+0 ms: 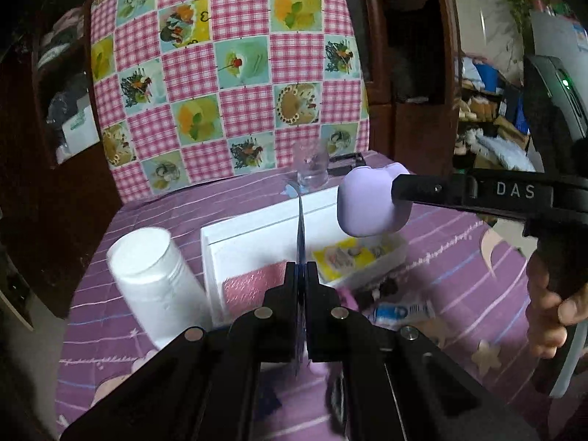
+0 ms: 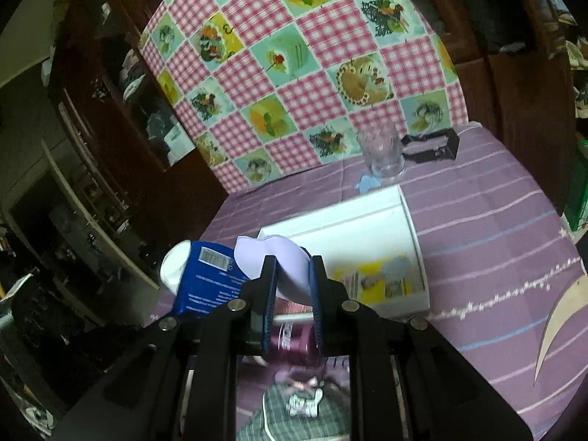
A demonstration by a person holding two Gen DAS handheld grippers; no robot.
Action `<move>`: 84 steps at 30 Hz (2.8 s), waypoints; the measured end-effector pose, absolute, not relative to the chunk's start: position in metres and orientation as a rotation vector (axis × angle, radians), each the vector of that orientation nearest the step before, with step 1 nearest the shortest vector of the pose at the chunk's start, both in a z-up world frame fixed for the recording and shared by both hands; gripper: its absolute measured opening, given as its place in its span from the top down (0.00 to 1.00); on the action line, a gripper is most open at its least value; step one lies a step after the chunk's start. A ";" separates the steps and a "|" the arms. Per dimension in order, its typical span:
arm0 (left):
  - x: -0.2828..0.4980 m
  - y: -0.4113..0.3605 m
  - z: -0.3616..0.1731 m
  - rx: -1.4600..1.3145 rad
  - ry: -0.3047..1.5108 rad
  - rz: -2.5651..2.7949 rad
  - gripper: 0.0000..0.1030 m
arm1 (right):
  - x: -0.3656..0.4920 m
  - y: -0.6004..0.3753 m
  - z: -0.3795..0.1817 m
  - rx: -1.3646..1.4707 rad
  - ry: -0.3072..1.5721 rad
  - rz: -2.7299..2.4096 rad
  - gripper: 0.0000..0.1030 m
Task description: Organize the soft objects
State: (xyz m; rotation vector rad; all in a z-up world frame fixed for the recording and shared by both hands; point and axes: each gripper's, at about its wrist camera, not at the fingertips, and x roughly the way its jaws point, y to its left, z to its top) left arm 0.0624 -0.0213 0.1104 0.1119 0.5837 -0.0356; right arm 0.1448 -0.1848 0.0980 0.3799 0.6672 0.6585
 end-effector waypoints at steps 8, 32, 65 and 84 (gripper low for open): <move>0.101 -0.018 0.115 0.026 0.563 -0.048 0.98 | 0.172 -0.183 0.117 0.427 0.605 0.636 0.81; 0.138 0.002 0.083 -0.064 0.695 -0.131 0.93 | 0.217 -0.189 0.076 0.463 0.789 0.580 0.81; 0.138 -0.062 0.035 0.374 0.838 -0.146 0.44 | 0.210 -0.197 0.090 0.438 0.790 0.583 0.81; 0.167 0.031 0.057 -0.076 0.805 0.099 0.95 | 0.231 -0.178 0.044 0.441 0.876 0.560 0.81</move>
